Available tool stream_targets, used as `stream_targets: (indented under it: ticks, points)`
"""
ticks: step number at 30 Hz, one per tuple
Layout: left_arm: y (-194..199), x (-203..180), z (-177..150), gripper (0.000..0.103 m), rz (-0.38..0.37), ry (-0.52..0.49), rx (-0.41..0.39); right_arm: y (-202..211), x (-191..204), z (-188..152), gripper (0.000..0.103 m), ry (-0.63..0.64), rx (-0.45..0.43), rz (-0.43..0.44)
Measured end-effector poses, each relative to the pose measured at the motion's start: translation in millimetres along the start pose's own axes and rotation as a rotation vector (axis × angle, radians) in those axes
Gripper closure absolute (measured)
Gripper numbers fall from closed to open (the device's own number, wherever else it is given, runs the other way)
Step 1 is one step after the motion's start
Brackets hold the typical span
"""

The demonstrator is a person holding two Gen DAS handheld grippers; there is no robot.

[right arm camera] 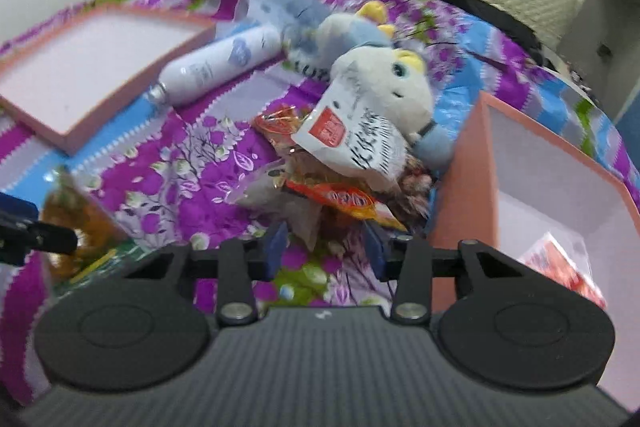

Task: Organize snacks
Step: 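Grasp the green-labelled yellow candy bag with the left gripper while the right grasps the dried meat strip packet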

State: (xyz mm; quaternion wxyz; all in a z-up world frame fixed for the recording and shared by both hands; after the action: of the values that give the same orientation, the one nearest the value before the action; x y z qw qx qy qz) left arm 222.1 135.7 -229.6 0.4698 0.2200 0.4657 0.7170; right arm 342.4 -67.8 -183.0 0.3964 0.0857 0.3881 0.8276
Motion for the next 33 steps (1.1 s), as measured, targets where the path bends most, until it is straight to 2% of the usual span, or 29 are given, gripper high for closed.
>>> stream_targets:
  ticks: [4, 7, 9, 12, 15, 17, 21, 28, 33]
  points:
    - [-18, -6, 15, 0.035, 0.016, -0.001, 0.049, -26, 5, 13, 0.059, 0.080, 0.067, 0.008]
    - [-26, -12, 19, 0.035, 0.023, -0.011, 0.092, -40, 7, 19, 0.063, 0.140, 0.104, -0.029]
    - [-30, -15, 20, 0.035, 0.014, -0.010, 0.102, -50, 6, 17, 0.072, 0.172, 0.144, -0.042]
    - [-32, -17, 17, 0.036, 0.018, -0.031, 0.083, -56, 7, 15, 0.075, 0.215, 0.122, -0.050]
    - [-32, -16, 14, 0.041, 0.008, -0.024, 0.060, -60, 8, 10, 0.092, 0.242, 0.115, -0.040]
    - [-31, -16, 11, 0.048, -0.005, -0.022, 0.049, -58, 9, 9, 0.095, 0.250, 0.104, -0.042]
    - [-24, -20, 8, 0.054, -0.023, -0.024, 0.017, -42, 11, 5, 0.098, 0.237, 0.074, -0.051]
    - [4, -21, -6, 0.057, -0.045, -0.001, -0.023, 5, 28, -10, 0.098, 0.257, 0.028, -0.074]
    - [20, -19, -19, 0.057, -0.035, -0.020, -0.039, 32, 45, -35, 0.099, 0.264, 0.039, -0.072]
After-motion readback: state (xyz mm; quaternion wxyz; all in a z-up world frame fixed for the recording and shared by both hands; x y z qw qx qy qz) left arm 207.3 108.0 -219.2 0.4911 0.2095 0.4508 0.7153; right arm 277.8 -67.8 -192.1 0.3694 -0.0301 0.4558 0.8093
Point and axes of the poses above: each gripper's, at about its wrist camera, not at the fingertips, and y roughly against the way its jaws point, x to its left, z to its top, the point moved 4 cm from there along -y, roughly the way its jaws point, and after that the axes turned 8 degrees about z, right-handed, at the moved point
